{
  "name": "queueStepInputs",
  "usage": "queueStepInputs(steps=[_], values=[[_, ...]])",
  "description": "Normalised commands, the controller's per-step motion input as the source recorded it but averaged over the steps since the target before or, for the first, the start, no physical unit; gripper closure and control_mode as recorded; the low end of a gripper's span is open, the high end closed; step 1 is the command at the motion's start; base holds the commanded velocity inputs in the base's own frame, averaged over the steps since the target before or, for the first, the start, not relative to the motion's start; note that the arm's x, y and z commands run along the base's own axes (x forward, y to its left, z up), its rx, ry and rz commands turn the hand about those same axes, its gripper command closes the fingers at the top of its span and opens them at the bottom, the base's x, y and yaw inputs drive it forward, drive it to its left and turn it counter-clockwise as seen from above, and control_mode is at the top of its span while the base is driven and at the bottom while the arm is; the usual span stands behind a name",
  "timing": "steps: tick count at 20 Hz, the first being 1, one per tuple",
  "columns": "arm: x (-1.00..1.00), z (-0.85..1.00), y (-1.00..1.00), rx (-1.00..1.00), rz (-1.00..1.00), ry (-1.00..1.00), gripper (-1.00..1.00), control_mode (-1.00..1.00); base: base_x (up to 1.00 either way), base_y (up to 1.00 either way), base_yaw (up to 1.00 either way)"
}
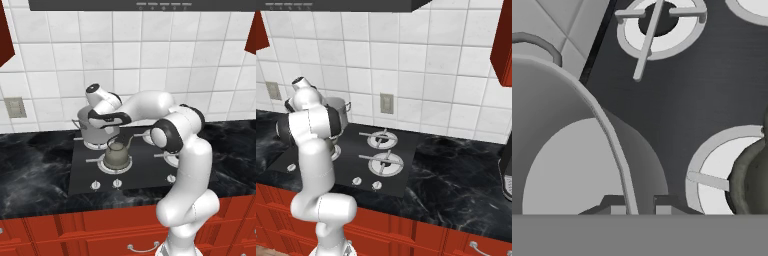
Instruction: Pick the kettle from the cabinet and place it on a stove burner. Then pick the pot from the counter and place it on another stove burner. Finally, turn both burners on.
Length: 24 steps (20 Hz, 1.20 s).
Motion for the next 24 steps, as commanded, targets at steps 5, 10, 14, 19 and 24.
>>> queueStepInputs(steps=[5, 10, 14, 19, 24], values=[[0.17, -0.16, 0.1, 0.0, -0.04, 0.0, 1.0, -1.0, 0.0, 0.0, 0.0], [0.15, -0.19, 0.11, 0.0, -0.04, 0.0, 1.0, -1.0, 0.0, 0.0, 0.0], [0.19, -0.18, 0.11, 0.0, -0.03, 0.0, 1.0, -1.0, 0.0, 0.0, 0.0], [0.13, -0.18, 0.14, 0.0, -0.02, 0.0, 1.0, -1.0, 0.0, 0.0, 0.0], [0.11, -0.16, 0.21, 0.0, -0.01, 0.0, -1.0, -1.0, 0.0, 0.0, 0.0]])
